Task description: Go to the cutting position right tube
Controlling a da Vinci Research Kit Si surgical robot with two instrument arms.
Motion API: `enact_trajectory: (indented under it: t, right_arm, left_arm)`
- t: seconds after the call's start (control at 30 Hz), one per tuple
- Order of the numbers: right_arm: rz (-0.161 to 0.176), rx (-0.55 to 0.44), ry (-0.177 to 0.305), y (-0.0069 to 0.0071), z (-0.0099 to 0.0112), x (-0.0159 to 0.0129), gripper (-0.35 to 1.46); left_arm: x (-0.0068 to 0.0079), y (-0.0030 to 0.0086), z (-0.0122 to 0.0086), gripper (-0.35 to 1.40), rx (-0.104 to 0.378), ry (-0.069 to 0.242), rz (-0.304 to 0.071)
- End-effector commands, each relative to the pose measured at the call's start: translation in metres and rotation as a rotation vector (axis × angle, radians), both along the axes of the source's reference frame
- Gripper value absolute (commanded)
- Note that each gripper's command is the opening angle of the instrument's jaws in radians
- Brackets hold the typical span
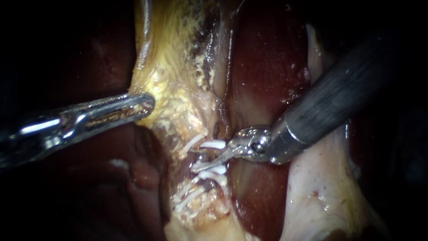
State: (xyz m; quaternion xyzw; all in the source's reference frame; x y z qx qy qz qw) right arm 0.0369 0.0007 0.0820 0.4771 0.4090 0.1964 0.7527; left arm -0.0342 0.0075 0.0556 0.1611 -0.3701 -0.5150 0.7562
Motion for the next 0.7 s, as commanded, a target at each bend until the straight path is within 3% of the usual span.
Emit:
enact_trajectory:
  t: [0.03,0.23,0.7]
  right_arm:
    - [0.000,0.000,0.000,0.0000,0.0000,0.0000,0.61]
    - [0.001,0.000,0.002,0.0000,0.0001,0.0000,0.53]
    - [0.001,0.000,0.002,0.0000,0.0002,0.0000,0.53]
  left_arm:
    - [0.0000,0.0000,0.0000,-0.35,0.000,0.000,0.000]
    - [0.0000,0.0000,0.0000,-0.35,0.000,0.000,-0.001]
    - [-0.0001,-0.0001,-0.0001,-0.35,0.000,0.001,-0.001]
